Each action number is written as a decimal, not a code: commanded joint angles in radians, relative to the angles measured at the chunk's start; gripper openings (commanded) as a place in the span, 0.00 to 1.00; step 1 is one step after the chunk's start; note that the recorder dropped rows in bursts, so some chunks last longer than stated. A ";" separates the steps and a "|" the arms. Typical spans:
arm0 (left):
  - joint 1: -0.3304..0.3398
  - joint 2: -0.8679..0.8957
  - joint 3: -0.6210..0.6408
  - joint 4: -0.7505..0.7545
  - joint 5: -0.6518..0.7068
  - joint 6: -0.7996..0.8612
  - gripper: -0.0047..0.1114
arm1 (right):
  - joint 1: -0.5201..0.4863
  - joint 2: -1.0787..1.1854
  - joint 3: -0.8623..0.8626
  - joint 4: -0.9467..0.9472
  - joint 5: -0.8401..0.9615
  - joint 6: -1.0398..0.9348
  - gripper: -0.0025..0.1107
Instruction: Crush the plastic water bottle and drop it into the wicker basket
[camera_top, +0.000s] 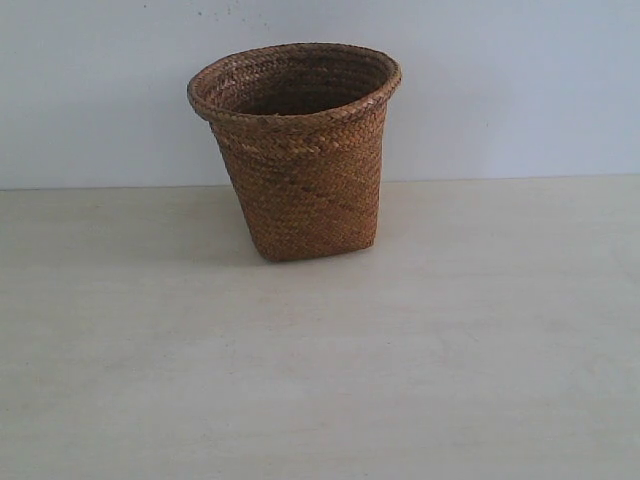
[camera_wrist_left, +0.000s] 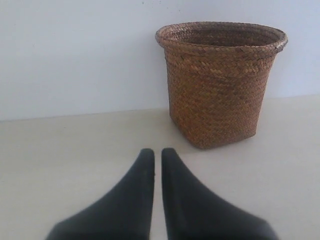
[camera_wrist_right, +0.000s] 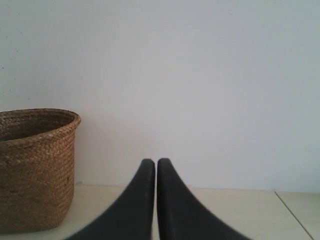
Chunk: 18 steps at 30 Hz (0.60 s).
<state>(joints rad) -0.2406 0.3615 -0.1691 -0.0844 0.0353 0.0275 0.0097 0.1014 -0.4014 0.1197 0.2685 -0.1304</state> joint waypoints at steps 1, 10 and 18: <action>0.000 -0.005 0.008 -0.005 -0.026 -0.012 0.08 | 0.001 0.002 0.122 0.003 -0.111 -0.010 0.02; 0.000 -0.005 0.008 -0.005 -0.028 -0.012 0.08 | 0.001 0.002 0.294 0.003 -0.246 -0.014 0.02; 0.000 -0.005 0.008 -0.005 -0.028 -0.012 0.08 | 0.001 0.002 0.400 0.003 -0.259 -0.031 0.02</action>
<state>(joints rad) -0.2406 0.3615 -0.1670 -0.0844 0.0230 0.0275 0.0097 0.1014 -0.0289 0.1197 0.0256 -0.1474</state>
